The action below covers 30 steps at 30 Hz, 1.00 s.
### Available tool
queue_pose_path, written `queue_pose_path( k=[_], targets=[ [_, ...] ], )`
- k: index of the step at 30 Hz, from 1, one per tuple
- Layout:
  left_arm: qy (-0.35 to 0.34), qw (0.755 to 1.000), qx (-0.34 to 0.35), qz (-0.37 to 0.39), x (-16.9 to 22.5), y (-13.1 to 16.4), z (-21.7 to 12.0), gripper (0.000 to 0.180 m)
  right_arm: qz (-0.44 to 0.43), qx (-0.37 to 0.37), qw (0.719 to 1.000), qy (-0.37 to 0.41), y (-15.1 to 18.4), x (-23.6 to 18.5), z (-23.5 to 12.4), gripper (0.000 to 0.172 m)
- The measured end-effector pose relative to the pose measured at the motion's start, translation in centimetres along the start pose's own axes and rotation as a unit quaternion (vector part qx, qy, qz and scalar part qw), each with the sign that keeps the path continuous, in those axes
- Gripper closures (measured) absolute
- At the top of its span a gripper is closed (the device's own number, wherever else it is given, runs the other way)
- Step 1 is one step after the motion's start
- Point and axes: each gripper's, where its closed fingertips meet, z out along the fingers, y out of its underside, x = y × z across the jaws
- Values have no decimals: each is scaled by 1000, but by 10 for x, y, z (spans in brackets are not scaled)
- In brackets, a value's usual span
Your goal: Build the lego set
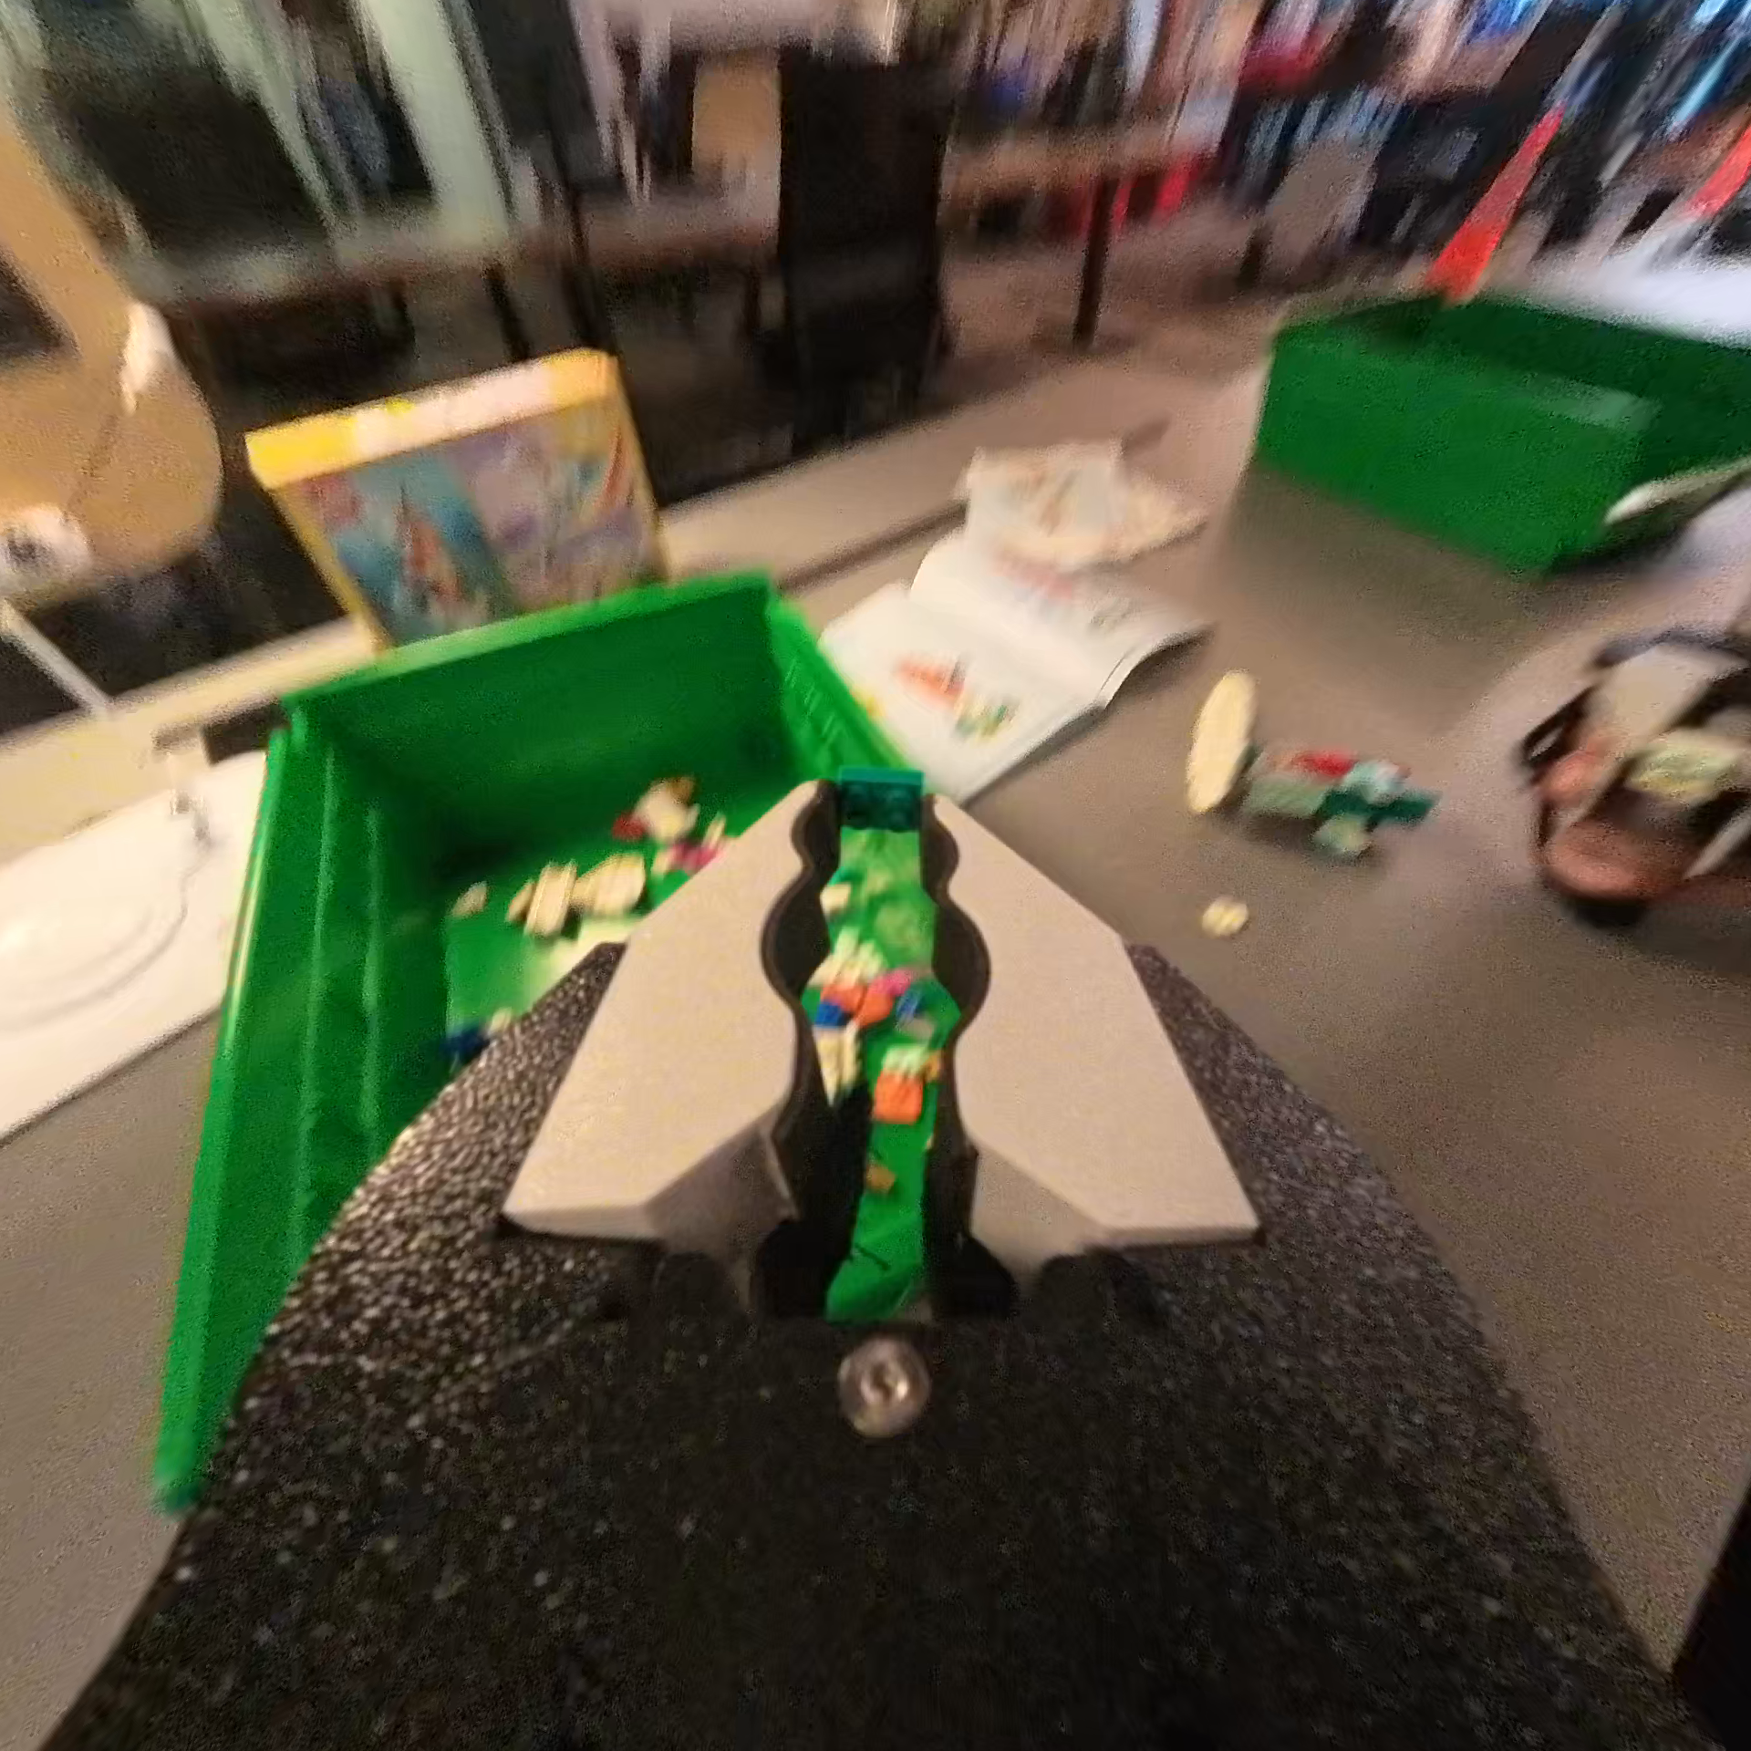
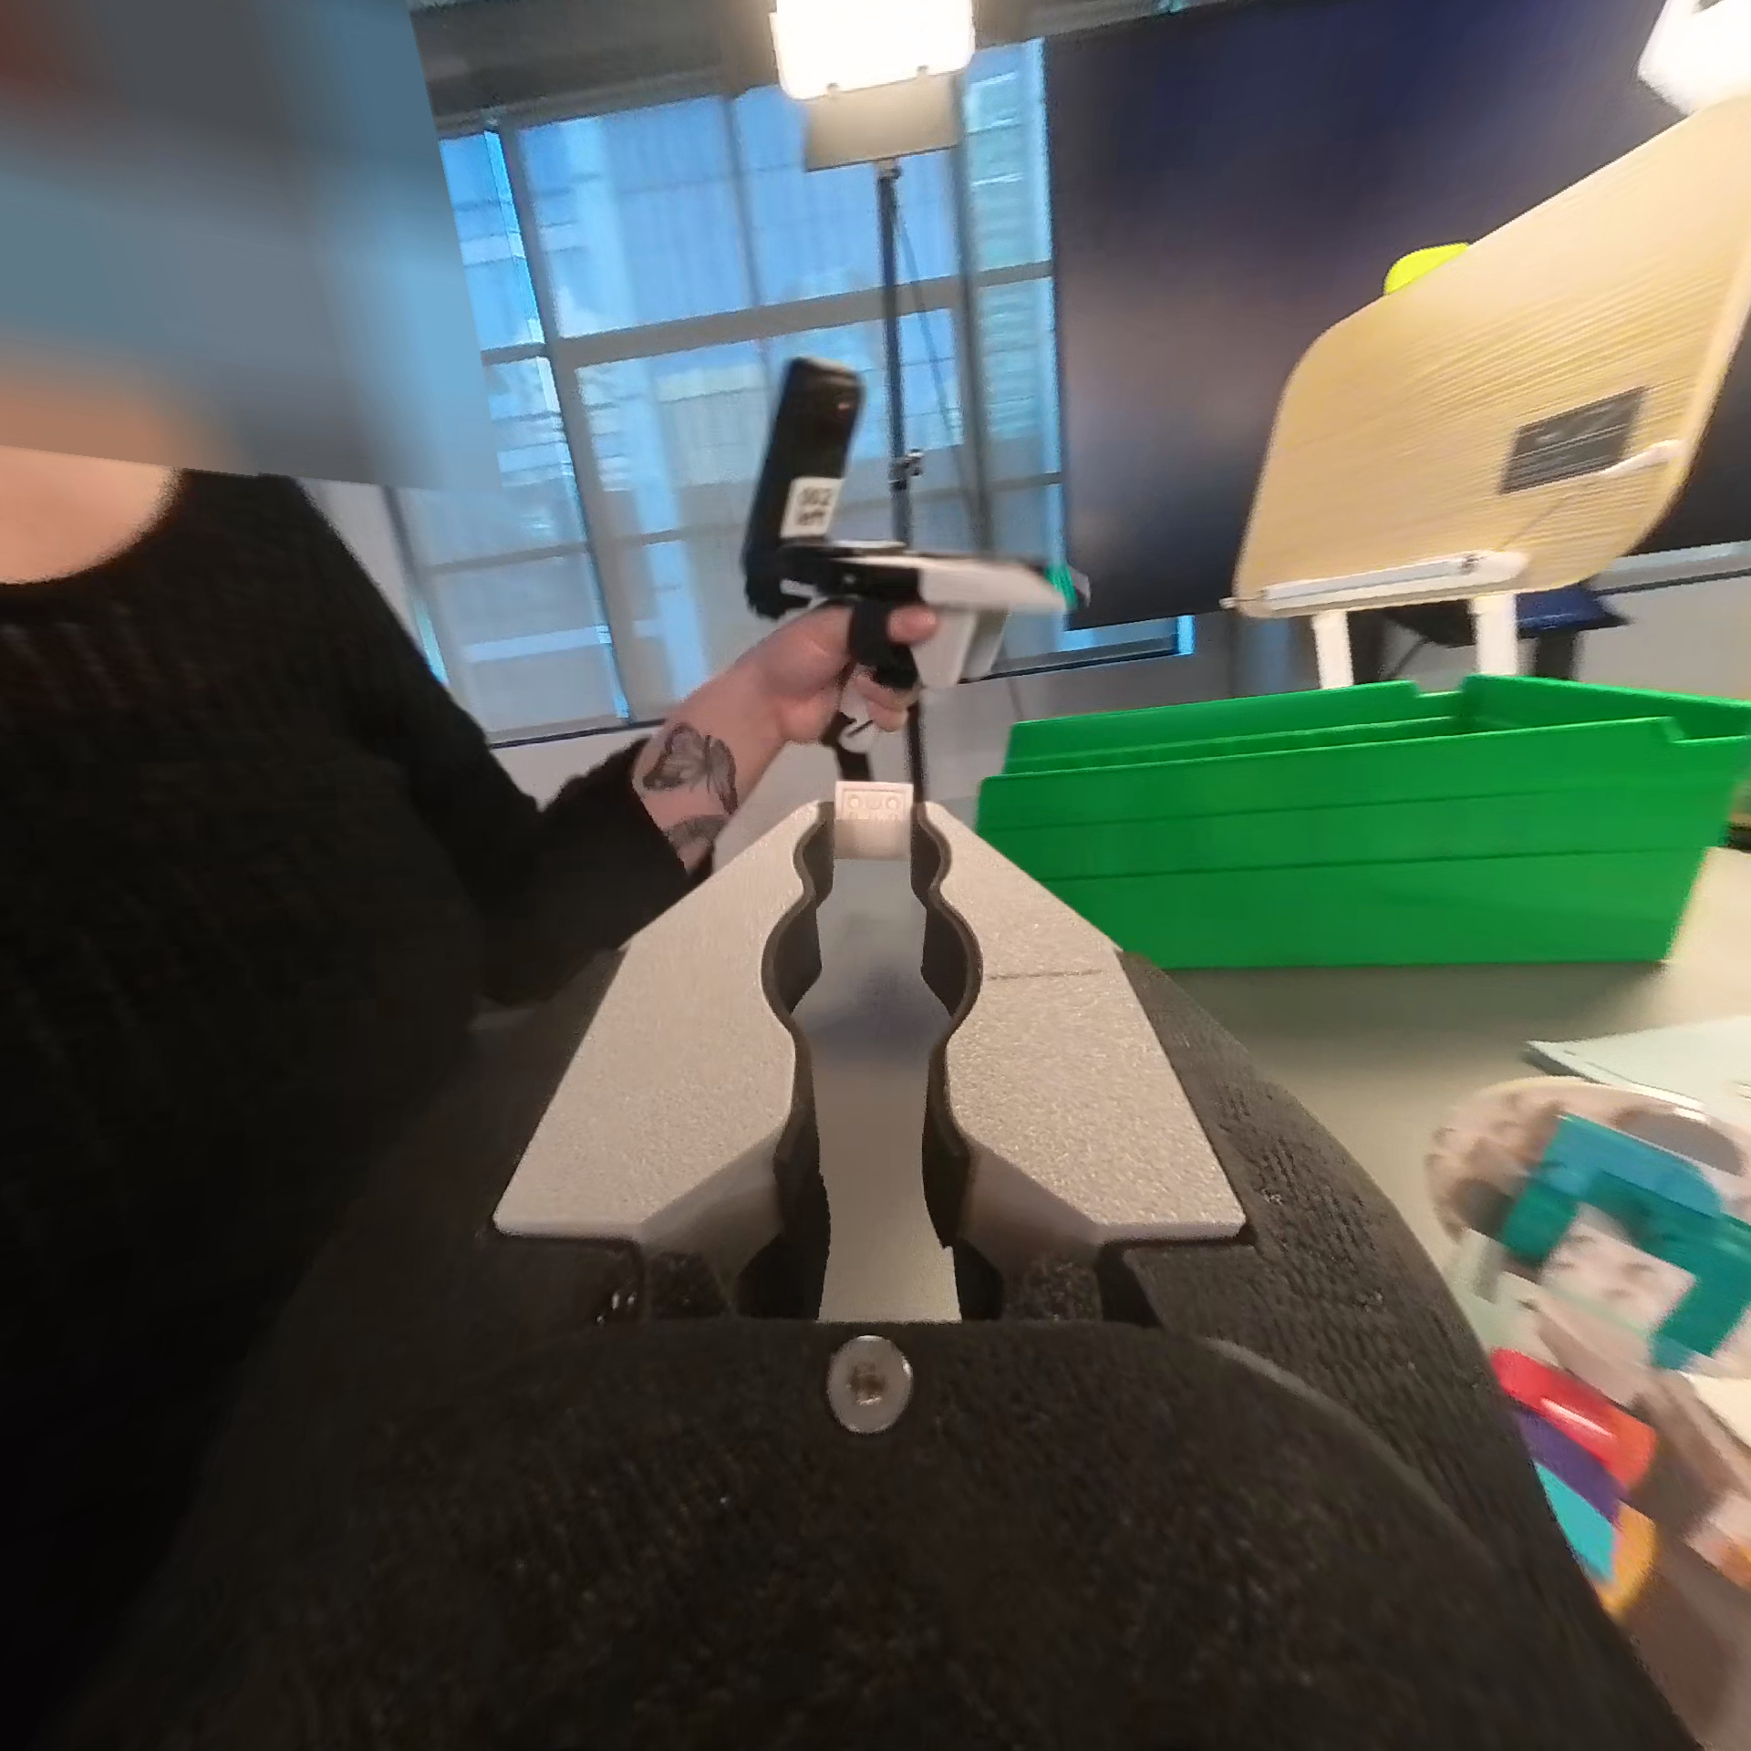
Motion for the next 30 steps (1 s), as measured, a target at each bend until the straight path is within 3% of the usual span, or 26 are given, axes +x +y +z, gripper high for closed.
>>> queue_pose_path(
  k=[4, 7, 11, 19, 30],
  targets=[
    [-18, 987, -156, 11, -49, 41, 36, 167, -21, -3, 999, 31, 1, 8, -1, 158],
    [0, 954, -299, 38, -66, 77, 63, 167, -28, -10, 999, 37, 4, 9, 1, 158],
    [12, 908, -415, 60, -84, 108, 91, 167, -24, -5, 999, 41, 2, 12, -1, 158],
    [-24, 877, -481, -4, -117, 140, 118, 167, -18, 0, 999, 43, 1, 14, -2, 158],
    [-29, 881, -470, -45, -119, 138, 124, 154, -17, -6, 999, 34, 3, 11, -1, 158]
  ],
)
